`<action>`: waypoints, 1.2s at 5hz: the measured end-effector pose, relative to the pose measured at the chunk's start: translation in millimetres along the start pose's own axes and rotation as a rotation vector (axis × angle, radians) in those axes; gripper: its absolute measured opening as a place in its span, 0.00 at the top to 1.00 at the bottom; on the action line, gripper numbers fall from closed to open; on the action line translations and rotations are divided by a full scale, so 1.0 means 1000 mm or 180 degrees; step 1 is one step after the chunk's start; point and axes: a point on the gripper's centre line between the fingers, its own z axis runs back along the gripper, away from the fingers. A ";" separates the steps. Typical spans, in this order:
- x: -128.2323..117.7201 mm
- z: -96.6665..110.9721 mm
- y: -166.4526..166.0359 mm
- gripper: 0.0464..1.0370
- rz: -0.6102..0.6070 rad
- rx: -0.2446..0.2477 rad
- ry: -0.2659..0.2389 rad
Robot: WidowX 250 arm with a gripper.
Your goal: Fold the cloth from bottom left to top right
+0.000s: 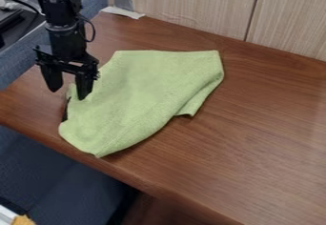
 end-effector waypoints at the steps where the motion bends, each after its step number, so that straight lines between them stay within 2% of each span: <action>1: -0.001 -0.007 -0.001 0.50 0.0013 -0.0002 0.0054; 2: 0.003 -0.013 -0.004 0.78 -0.0027 0.0023 0.0066; 3: 0.004 -0.013 -0.006 0.94 -0.0076 -0.0015 0.0051; 4: -0.002 -0.006 0.000 0.99 0.0011 -0.0234 0.0033; 5: 0.002 0.022 0.008 0.99 -0.0008 -0.0200 -0.0126; 6: 0.010 0.054 0.004 0.99 -0.0082 -0.0248 -0.0307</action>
